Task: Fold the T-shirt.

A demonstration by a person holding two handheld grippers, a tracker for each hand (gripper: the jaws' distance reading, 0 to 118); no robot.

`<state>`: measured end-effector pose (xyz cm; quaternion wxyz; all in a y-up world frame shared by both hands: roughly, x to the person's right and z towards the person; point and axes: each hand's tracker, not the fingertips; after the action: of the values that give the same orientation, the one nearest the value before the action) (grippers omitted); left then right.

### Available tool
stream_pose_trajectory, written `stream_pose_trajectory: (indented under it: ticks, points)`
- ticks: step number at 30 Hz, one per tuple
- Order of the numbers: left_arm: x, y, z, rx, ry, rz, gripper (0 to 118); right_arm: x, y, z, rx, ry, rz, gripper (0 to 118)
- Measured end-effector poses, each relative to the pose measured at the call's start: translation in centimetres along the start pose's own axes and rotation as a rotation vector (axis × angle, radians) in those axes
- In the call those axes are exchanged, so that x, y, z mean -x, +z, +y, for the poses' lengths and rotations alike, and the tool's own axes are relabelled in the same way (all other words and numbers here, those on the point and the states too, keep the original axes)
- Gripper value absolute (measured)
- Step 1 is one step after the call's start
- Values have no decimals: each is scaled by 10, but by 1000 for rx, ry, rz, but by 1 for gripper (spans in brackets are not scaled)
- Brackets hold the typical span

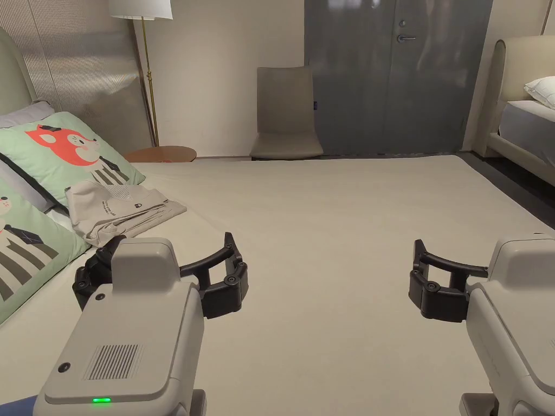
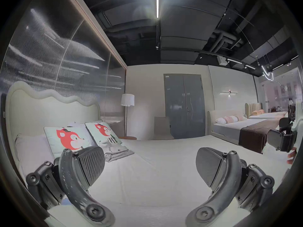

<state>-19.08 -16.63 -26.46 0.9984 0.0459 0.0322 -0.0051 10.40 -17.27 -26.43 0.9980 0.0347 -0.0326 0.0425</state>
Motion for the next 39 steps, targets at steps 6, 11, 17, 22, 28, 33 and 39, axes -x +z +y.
stream_pose_trajectory:
  ticks: [6,11,17,22,28,33,39]
  points:
    - [-3,2,1,-2,-4,-11,111,0,0,-1,0,-3,-1,118]
    - [-4,3,2,-12,-4,-13,111,0,1,-1,3,-7,4,118]
    - [-1,3,3,-3,6,-13,111,-1,2,0,5,-17,12,118]
    - [-1,4,5,3,9,-12,111,-3,0,6,14,-32,19,118]
    - [-1,6,8,-4,0,-16,111,-4,-5,9,52,-36,4,118]
    - [1,7,10,-2,3,-19,111,-3,-7,11,90,-33,-34,118]
    - [1,7,12,7,5,-18,111,-3,-3,15,90,28,-81,118]
